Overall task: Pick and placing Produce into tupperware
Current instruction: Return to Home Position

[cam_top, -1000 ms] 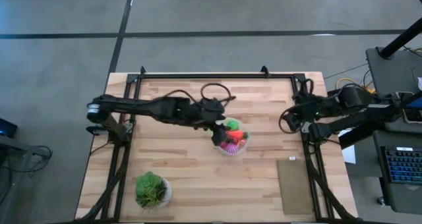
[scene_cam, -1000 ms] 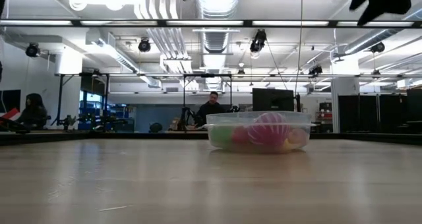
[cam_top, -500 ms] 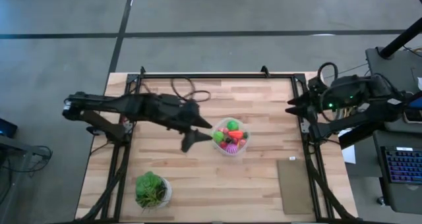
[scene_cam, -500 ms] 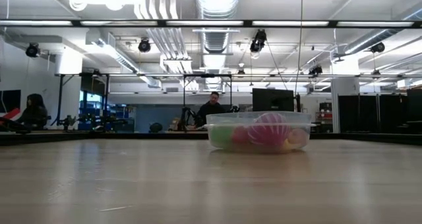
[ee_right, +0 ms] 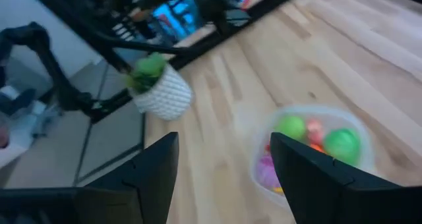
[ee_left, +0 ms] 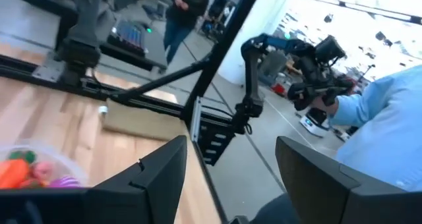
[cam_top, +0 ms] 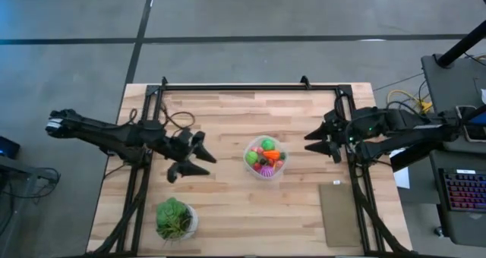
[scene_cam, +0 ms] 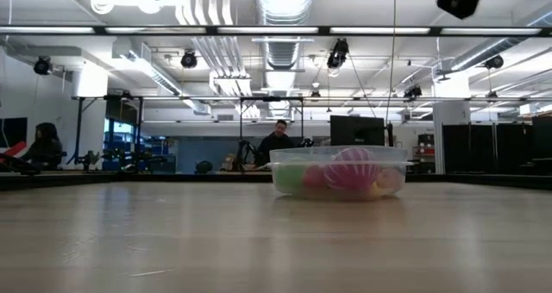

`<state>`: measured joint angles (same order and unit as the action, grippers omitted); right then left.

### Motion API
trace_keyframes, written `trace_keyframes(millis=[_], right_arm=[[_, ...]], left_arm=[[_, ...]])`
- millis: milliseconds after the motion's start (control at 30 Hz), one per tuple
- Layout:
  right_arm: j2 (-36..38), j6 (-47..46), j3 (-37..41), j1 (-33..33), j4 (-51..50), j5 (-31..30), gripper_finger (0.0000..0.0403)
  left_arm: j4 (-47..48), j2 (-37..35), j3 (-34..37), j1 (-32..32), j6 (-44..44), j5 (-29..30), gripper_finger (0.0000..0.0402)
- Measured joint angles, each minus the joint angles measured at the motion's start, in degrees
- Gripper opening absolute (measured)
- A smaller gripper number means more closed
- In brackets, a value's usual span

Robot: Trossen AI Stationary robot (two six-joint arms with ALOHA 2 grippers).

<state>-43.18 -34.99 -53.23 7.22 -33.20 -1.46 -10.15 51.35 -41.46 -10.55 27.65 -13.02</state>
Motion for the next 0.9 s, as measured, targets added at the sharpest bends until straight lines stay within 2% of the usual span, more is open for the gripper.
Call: trace_keyframes(millis=[233, 467, 667, 800, 900], right_arm=[[11.2, -0.7, 5.9, 0.0, 1.1, -2.4, 0.0231], [23.8, 7.5, 8.5, 0.0, 0.8, -9.2, 0.0231], [34.5, 13.0, 11.0, 0.0, 0.9, -10.8, 0.0231], [42.5, 14.1, 15.7, 0.0, 0.7, -10.8, 0.0231], [42.9, 14.0, 17.7, 0.0, -0.8, -11.9, 0.0231]], left_arm=[[-0.6, -15.4, 10.0, 0.0, -2.1, 7.8, 0.0218], [-0.4, -25.8, 14.7, 0.0, -8.0, 16.5, 0.0218], [-2.1, -31.9, 18.9, 0.0, -10.0, 16.6, 0.0218], [-9.9, -34.5, 24.6, 0.0, -11.1, 16.6, 0.0219], [-14.6, -36.0, 29.1, 0.0, -11.5, 16.6, 0.0219]])
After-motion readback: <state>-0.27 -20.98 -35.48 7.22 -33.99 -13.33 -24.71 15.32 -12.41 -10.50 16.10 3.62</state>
